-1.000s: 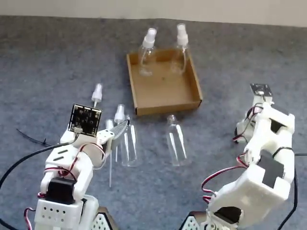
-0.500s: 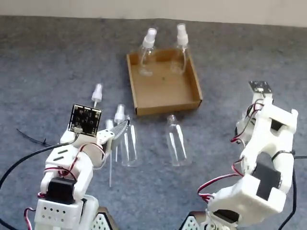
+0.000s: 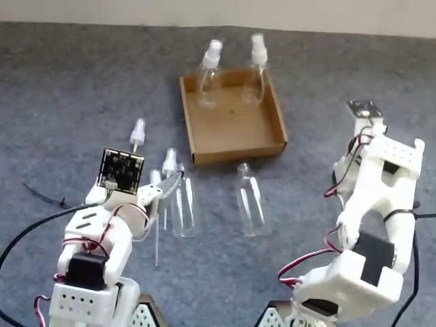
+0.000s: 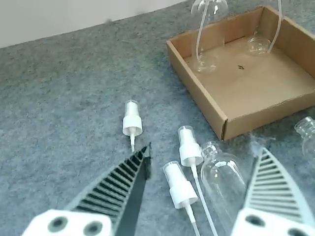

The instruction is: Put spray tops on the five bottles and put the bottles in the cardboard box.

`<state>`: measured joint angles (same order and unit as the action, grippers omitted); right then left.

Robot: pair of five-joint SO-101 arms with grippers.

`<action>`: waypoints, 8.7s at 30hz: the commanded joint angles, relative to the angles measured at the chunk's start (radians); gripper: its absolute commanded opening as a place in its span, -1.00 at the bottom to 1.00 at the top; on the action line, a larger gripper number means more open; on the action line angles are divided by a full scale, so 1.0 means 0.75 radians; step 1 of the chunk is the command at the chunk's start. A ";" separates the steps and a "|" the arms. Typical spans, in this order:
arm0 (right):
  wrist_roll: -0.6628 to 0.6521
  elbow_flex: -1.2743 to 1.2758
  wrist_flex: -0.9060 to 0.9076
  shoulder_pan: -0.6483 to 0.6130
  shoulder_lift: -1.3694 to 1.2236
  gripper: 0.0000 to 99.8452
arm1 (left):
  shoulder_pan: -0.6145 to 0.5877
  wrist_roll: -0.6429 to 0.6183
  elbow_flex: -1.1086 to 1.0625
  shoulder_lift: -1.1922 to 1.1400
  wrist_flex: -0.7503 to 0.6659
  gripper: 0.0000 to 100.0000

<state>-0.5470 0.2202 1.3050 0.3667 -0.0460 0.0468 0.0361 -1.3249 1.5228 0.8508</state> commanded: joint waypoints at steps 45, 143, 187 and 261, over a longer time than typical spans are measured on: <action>0.237 -0.623 0.095 -0.154 0.034 -0.88 | -0.032 -0.010 -0.013 -0.003 -0.094 -0.41; 0.638 1.378 -1.022 -1.374 2.041 -0.99 | 0.709 -0.219 1.973 -1.132 0.117 -0.99; 0.649 1.374 -1.028 -1.378 2.051 -0.99 | 0.547 -0.209 1.617 -1.067 0.321 -0.99; 0.646 1.249 -1.069 -1.267 2.035 -0.99 | 0.273 -0.010 1.605 -0.690 0.667 -0.66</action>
<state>-0.0713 1.2620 0.5332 -0.6398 1.4776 0.3153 0.0238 -0.1481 0.9705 1.2912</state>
